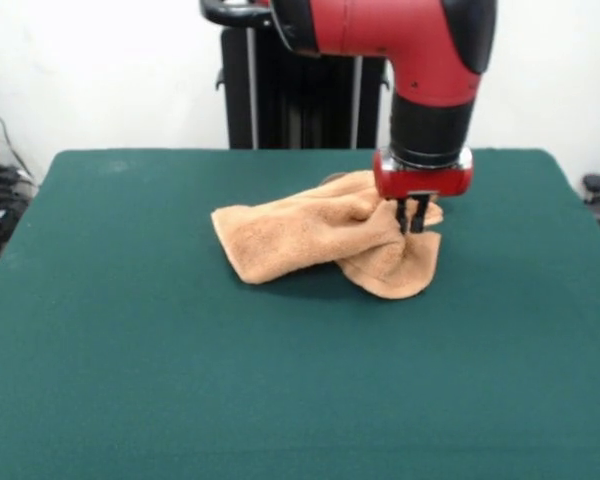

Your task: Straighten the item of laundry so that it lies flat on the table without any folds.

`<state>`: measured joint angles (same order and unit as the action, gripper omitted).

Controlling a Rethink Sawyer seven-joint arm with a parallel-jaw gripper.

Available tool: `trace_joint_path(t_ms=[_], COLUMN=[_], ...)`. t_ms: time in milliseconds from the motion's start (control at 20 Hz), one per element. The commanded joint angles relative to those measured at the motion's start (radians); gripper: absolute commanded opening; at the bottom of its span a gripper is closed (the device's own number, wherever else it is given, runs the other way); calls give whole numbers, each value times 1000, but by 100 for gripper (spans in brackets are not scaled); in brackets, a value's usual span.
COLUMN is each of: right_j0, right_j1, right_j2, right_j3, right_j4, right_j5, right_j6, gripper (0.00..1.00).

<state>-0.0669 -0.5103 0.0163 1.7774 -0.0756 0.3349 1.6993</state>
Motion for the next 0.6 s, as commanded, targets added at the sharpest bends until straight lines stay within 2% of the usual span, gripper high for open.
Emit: trace_joint_path(t_ms=[50,600], right_j0=[-34,-117], right_j1=[7,-2], right_j2=[57,56], right_j3=[80,68], right_j4=[-75,-161], right_j5=[12,22], right_j6=[40,9], gripper=[0,0])
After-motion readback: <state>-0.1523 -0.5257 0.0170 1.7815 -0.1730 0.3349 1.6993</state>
